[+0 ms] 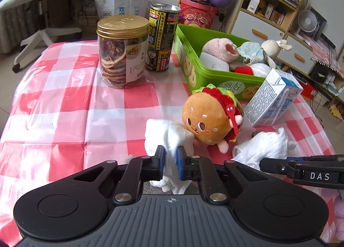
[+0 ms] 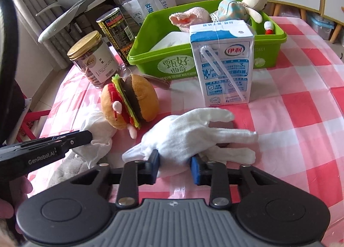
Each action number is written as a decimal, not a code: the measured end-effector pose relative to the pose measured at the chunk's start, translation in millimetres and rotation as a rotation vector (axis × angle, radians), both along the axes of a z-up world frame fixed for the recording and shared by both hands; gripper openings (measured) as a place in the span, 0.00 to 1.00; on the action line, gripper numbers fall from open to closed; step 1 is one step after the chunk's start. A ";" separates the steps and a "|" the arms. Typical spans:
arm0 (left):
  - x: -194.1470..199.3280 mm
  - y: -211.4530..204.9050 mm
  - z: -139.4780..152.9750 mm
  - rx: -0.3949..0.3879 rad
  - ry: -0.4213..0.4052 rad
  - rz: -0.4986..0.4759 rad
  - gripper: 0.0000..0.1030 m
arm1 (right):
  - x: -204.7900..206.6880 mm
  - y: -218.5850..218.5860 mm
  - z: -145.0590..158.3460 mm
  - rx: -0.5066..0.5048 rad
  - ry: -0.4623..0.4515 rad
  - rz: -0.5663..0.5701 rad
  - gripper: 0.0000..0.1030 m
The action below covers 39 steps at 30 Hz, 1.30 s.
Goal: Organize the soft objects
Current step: 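Grasp one white glove with the left tool while the right tool grasps the other glove, then lift both white gloves and carry them over the green tray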
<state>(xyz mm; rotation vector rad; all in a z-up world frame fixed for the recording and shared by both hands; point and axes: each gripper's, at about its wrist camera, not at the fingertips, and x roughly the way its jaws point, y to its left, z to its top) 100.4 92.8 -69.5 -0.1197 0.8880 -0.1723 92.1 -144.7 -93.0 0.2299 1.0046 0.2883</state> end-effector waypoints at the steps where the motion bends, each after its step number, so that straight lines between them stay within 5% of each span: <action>1: -0.5 1.5 1.6 -0.009 0.003 0.005 0.06 | -0.4 -1.6 1.0 0.006 0.002 0.000 0.00; 26: -22.3 2.0 47.8 -0.136 -0.065 0.032 0.02 | -18.4 -59.7 39.9 0.090 -0.020 -0.136 0.00; 39: -38.6 -13.5 73.7 -0.125 -0.107 0.012 0.02 | -29.2 -82.0 68.3 0.138 -0.068 -0.198 0.00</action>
